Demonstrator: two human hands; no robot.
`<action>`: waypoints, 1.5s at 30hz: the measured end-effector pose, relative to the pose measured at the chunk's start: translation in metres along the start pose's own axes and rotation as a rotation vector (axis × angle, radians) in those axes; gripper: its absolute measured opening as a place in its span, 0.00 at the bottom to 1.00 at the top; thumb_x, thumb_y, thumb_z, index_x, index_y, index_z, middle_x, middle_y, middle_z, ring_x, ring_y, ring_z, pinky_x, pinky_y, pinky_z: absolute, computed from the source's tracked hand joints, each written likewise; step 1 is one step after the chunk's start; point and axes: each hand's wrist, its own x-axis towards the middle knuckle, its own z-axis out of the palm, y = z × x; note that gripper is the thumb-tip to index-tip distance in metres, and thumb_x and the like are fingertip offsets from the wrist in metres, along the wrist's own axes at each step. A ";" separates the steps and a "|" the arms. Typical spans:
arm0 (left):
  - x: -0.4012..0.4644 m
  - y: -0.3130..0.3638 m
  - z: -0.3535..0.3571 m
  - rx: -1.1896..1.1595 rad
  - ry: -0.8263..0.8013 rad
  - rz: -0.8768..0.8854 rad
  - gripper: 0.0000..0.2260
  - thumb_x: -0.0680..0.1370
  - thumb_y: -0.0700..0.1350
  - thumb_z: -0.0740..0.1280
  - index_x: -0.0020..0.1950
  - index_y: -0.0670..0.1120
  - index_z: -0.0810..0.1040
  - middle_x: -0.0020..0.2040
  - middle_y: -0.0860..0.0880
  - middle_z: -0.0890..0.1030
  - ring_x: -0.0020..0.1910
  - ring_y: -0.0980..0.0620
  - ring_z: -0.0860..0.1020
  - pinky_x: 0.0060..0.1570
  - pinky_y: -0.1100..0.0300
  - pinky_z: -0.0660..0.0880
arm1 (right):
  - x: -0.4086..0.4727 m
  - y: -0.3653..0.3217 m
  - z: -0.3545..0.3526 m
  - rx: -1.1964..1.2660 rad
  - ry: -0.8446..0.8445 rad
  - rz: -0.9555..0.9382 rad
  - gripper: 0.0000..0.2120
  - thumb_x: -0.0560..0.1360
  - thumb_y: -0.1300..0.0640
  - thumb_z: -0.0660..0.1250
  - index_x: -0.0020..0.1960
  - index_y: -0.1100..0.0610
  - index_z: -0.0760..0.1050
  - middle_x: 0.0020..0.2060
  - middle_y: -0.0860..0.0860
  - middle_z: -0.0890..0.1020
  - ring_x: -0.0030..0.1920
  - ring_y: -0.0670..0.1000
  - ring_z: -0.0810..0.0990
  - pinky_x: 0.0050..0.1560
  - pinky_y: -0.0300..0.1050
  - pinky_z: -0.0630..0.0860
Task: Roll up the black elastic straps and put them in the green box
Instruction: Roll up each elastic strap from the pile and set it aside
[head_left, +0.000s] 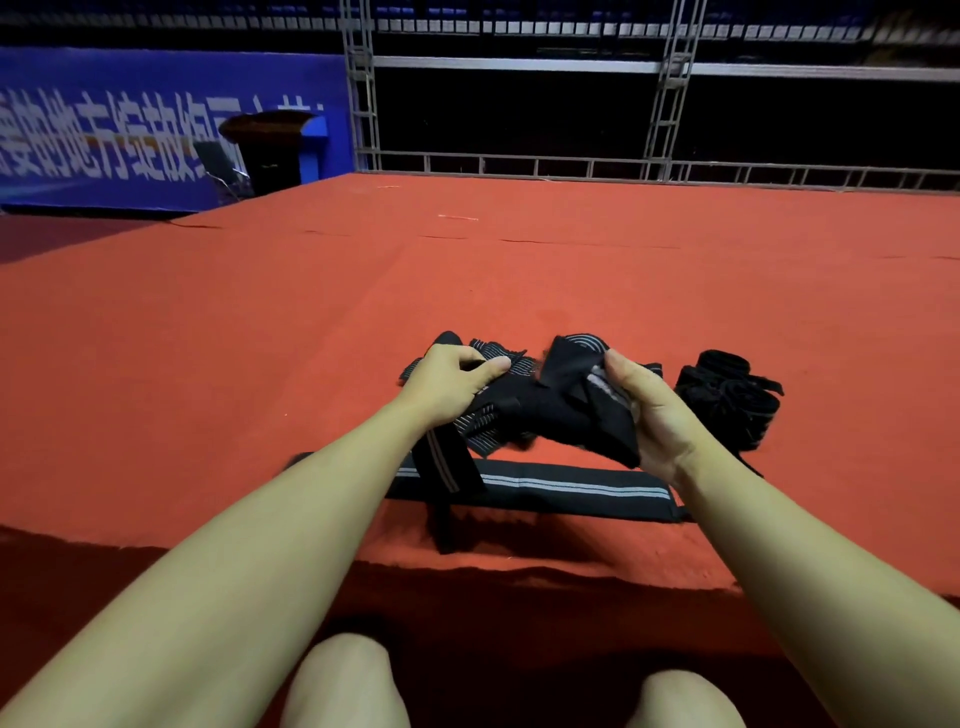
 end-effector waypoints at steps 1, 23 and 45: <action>0.001 -0.001 0.000 0.017 0.003 -0.002 0.16 0.78 0.58 0.72 0.38 0.48 0.81 0.31 0.51 0.77 0.33 0.52 0.72 0.39 0.56 0.69 | -0.001 -0.001 -0.002 0.027 0.027 0.007 0.13 0.71 0.46 0.70 0.39 0.54 0.87 0.40 0.52 0.87 0.41 0.49 0.87 0.41 0.44 0.84; 0.001 0.049 -0.035 -0.449 0.261 -0.060 0.14 0.76 0.52 0.76 0.44 0.42 0.82 0.39 0.47 0.81 0.39 0.48 0.79 0.51 0.39 0.82 | 0.012 -0.014 -0.008 -0.772 -0.125 0.222 0.26 0.66 0.44 0.78 0.54 0.63 0.82 0.52 0.57 0.86 0.51 0.55 0.85 0.54 0.46 0.80; -0.052 -0.148 -0.120 -0.009 0.337 -0.405 0.16 0.79 0.50 0.73 0.42 0.37 0.83 0.31 0.44 0.75 0.33 0.49 0.72 0.36 0.55 0.69 | 0.001 -0.006 -0.124 -1.426 0.098 0.363 0.20 0.69 0.37 0.78 0.36 0.54 0.83 0.32 0.47 0.82 0.36 0.45 0.78 0.41 0.42 0.73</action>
